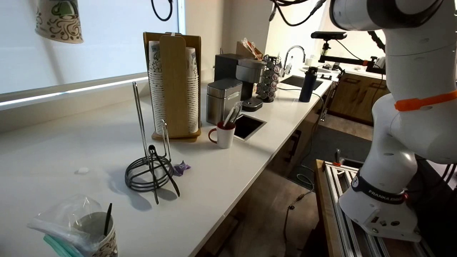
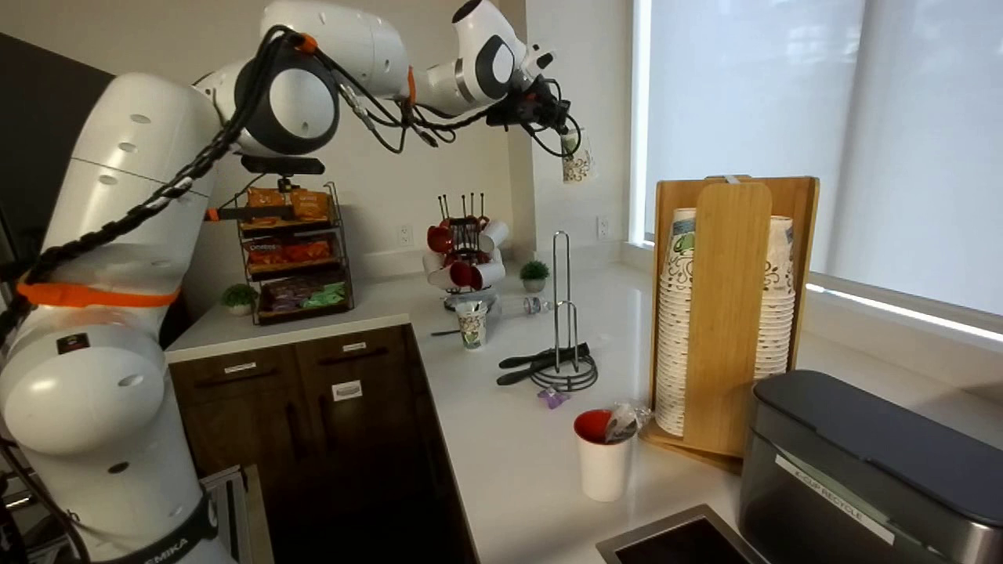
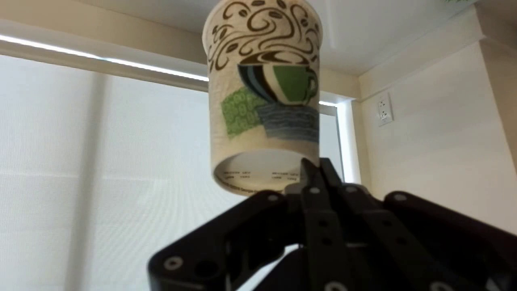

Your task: Put the cup on the silver object

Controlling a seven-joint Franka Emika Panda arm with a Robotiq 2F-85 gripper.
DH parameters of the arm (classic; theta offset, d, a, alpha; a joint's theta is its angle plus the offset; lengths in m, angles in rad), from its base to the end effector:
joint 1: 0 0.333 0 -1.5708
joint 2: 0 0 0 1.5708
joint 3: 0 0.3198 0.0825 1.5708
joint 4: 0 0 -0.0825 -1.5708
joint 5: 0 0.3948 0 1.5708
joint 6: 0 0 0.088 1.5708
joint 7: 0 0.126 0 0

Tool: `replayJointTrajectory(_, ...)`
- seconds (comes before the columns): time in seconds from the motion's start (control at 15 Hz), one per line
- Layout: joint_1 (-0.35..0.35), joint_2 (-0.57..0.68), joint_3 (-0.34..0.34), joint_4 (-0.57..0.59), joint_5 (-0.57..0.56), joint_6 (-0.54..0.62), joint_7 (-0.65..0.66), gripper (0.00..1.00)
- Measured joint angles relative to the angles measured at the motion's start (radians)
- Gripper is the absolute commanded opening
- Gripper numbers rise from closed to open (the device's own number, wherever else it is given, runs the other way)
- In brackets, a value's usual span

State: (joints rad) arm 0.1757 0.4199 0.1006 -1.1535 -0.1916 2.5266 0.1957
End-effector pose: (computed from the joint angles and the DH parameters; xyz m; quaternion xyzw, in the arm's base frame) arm 0.7307 0.1857 0.6728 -0.8838 -0.0665 -0.4614 0.0402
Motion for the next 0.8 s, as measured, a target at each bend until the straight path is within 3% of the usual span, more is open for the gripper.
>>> replayJointTrajectory(0.8, -0.010, -0.424, -0.058, -0.567, -0.082, -0.005, 0.239, 0.01)
